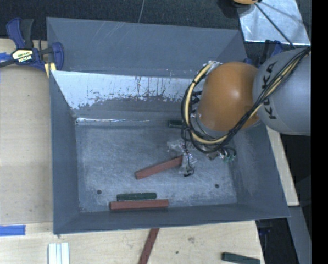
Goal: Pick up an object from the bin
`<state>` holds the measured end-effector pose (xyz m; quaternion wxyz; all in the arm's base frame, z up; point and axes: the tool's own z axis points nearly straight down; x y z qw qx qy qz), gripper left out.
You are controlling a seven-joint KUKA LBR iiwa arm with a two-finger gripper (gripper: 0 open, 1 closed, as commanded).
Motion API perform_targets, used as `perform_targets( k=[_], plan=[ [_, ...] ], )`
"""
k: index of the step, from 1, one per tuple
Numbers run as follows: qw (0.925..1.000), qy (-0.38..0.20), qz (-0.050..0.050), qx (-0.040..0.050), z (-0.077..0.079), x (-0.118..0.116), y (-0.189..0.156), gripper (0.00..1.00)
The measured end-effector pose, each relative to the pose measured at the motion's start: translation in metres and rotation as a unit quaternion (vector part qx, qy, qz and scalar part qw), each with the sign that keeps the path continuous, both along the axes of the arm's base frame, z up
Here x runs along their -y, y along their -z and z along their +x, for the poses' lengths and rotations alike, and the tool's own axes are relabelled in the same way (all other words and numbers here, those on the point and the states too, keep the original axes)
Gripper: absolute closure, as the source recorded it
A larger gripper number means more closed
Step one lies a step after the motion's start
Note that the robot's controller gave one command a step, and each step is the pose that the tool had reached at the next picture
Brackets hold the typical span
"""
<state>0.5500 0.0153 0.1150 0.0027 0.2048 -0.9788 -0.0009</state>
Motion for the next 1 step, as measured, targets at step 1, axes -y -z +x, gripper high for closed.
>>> perform_targets(
  k=[1],
  plan=[
    [0.9999,-0.010,0.000,0.0040,-0.0465,-0.0241,-0.1061,1.00]
  ],
)
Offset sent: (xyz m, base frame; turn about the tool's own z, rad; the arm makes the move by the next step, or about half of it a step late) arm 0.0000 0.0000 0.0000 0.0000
